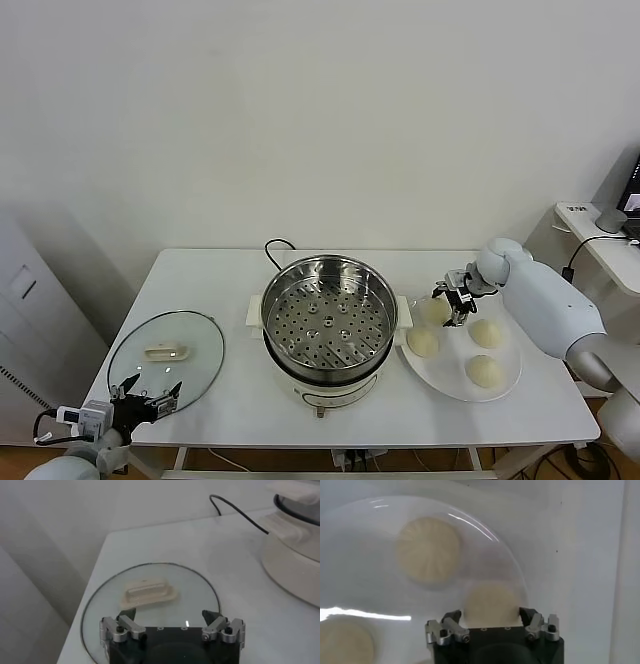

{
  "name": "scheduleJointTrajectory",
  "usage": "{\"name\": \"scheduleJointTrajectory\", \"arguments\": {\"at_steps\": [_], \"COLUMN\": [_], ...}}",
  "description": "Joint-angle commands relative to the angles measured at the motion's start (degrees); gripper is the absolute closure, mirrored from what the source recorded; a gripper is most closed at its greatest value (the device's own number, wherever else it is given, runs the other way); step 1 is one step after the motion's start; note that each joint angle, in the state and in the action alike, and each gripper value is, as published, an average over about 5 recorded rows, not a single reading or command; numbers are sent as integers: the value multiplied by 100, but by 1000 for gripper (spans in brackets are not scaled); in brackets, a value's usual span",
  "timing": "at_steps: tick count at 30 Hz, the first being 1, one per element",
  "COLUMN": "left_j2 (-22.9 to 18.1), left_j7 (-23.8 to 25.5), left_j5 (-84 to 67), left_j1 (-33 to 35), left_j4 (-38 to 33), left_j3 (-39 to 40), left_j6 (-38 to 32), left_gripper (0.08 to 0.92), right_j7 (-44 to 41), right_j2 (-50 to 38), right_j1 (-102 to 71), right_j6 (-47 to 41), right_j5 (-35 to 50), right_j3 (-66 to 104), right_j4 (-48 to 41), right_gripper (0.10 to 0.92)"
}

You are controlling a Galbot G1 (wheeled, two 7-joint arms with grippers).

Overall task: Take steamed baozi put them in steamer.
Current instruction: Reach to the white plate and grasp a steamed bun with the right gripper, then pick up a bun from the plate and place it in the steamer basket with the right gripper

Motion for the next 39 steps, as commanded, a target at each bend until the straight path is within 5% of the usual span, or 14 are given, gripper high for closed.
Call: {"name": "scheduleJointTrajectory", "arguments": {"at_steps": [1,8,18,28,39], "left_j2": [-4,-30,-27,-37,-6], "left_j7": [-8,-19,-36,-38,-41], "left_j5": [3,2,4,15,10], "left_j1": [4,18,109,101,105], "left_j4": [-28,-65,-173,-233,-217], "left_j3": [-1,-23,-70,4,22], "left_j6": [11,24,60,86,72], "left_gripper": [177,177,177,177,177], "right_j7": [-16,-104,-435,-1232,-1243], "right_j2": [71,-137,-813,21,820], "right_j1": [-9,213,2251,3577,3316], "right_j6": [7,-54,-47,2051,3752], "right_j5": [-79,217,1932,2692,1840], "right_j3": [130,-234,-1971,-2443,-2188], "right_j4": [-89,266,1794,1531,1969], "right_gripper": [407,568,584,577,575]}}
